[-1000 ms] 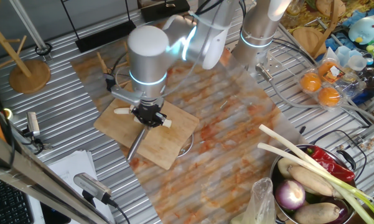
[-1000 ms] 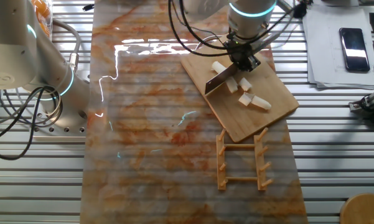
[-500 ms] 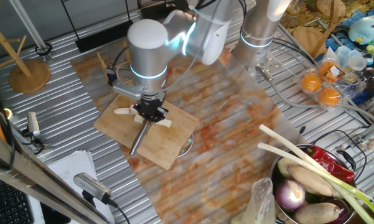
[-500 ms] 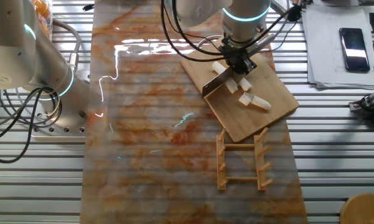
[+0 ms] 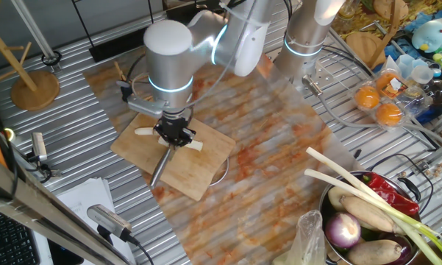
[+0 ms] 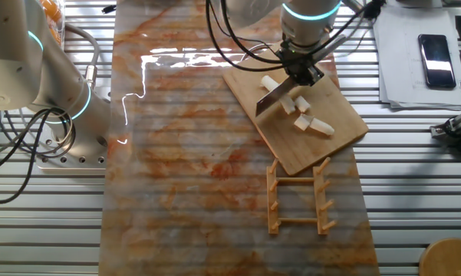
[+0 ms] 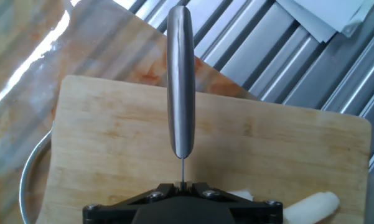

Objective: Chop the scallions

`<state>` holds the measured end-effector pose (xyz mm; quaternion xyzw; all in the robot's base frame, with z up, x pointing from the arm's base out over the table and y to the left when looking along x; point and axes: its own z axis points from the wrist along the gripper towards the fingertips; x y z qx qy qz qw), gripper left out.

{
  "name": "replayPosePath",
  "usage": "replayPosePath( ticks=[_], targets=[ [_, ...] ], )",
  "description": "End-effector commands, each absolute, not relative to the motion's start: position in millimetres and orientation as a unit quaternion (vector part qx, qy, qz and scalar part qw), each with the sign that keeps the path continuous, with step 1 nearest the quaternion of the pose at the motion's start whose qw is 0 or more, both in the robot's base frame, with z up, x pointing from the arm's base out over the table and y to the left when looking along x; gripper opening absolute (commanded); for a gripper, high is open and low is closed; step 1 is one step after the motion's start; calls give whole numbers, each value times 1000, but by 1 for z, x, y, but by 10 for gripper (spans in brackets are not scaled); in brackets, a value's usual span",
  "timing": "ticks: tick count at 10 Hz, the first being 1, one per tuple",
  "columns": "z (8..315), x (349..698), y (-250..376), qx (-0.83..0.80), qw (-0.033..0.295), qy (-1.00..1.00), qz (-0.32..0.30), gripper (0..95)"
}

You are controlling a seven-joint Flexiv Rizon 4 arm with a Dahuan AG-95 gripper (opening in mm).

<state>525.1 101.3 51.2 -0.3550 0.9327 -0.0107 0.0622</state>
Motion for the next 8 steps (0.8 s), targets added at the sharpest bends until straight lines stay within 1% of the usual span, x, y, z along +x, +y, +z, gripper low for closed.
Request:
replayPosePath(
  ticks=[1, 4, 6, 8],
  targets=[
    [47, 529, 99, -364, 57, 929, -24, 0],
    [47, 530, 92, -371, 60, 926, -23, 0],
    [58, 534, 87, -379, 56, 923, -22, 0],
    [71, 531, 94, -360, 45, 932, -2, 0]
  ],
)
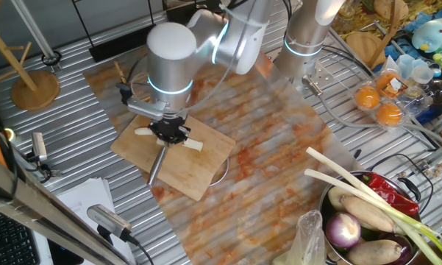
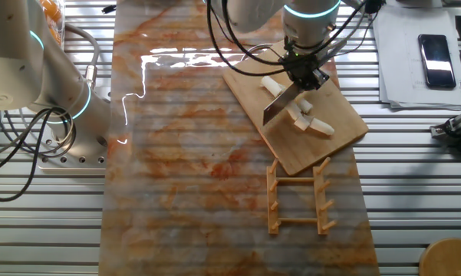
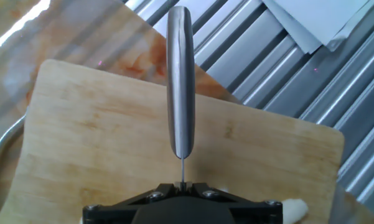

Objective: Chop the scallions

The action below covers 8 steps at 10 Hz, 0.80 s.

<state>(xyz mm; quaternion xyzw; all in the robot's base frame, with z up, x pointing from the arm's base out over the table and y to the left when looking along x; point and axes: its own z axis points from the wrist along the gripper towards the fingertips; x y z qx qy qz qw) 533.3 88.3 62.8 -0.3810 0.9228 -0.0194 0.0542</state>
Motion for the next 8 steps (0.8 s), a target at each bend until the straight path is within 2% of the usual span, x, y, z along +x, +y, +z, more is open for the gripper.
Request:
replayPosePath(
  ticks=[1, 4, 8],
  targets=[
    [81, 527, 102, -347, 37, 937, 8, 0],
    [95, 514, 119, -318, 16, 948, 23, 0],
    [87, 491, 116, -347, 23, 937, 25, 0]
  ],
)
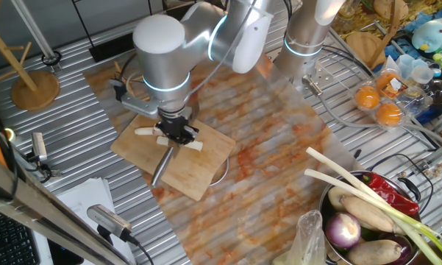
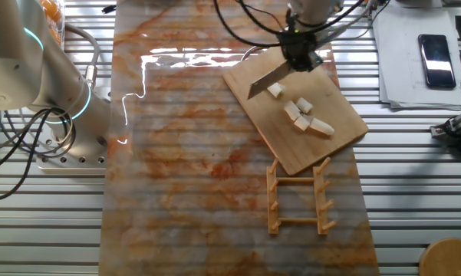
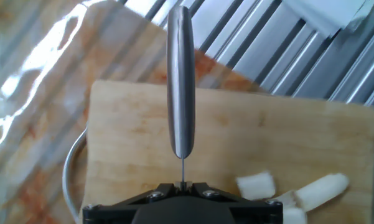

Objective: Chop the scallions

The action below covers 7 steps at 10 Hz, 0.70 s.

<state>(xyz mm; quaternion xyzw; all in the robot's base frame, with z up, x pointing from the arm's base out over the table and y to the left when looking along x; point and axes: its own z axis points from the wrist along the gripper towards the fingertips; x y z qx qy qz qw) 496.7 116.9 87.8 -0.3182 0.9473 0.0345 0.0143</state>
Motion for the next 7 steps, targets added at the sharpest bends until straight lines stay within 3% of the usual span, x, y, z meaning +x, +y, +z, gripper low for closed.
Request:
replayPosePath(
  ticks=[1, 7],
  targets=[
    [86, 489, 115, -348, 23, 937, 24, 0],
    [67, 478, 112, -356, 27, 934, 2, 0]
  ],
)
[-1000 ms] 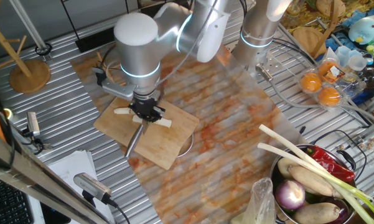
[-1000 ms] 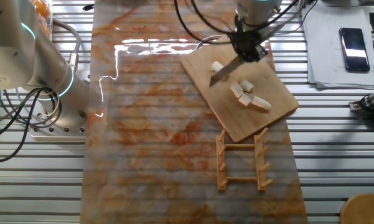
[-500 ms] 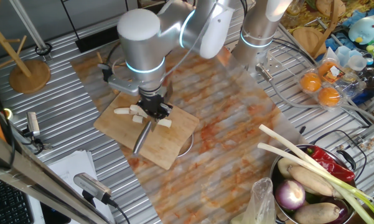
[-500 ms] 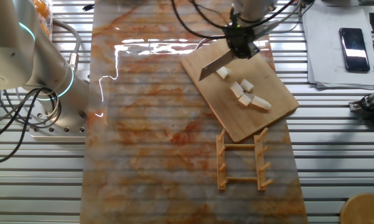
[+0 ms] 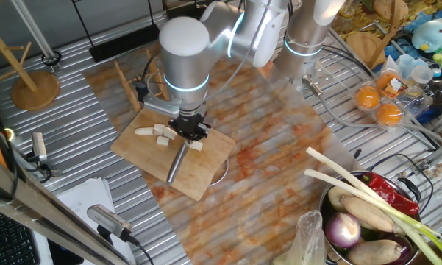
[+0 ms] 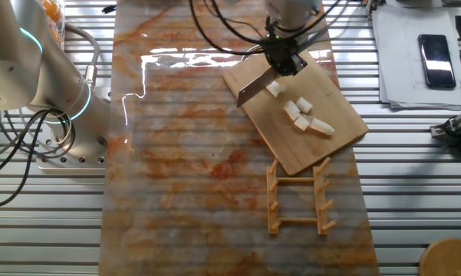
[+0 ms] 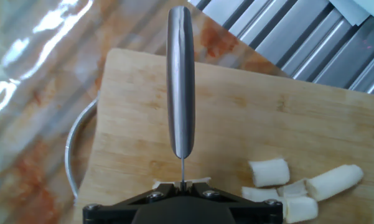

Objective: Chop the scallions

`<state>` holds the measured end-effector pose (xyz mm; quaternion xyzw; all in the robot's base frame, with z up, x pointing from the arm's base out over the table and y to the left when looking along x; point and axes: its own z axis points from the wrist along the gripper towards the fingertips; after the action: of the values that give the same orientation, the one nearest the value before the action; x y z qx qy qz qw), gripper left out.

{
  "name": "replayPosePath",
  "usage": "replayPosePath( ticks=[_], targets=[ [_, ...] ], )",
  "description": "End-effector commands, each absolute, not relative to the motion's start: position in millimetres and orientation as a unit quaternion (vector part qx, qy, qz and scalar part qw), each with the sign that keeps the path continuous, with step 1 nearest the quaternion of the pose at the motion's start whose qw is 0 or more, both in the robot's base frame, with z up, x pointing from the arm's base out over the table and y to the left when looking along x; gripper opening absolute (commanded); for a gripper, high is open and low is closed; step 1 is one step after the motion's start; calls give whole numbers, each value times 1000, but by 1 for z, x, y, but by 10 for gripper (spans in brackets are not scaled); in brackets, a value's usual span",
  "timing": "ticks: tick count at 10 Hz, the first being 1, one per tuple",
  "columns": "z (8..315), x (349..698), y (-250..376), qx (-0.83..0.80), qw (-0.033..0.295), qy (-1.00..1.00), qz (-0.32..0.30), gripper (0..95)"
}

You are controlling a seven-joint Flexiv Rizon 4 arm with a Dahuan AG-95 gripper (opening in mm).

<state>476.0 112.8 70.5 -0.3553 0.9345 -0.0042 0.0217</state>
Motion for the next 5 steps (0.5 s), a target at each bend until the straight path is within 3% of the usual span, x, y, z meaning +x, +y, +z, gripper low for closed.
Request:
replayPosePath(
  ticks=[1, 5],
  targets=[
    [65, 479, 113, -357, 26, 934, 1, 0],
    [63, 476, 113, -361, 21, 932, 1, 0]
  ],
)
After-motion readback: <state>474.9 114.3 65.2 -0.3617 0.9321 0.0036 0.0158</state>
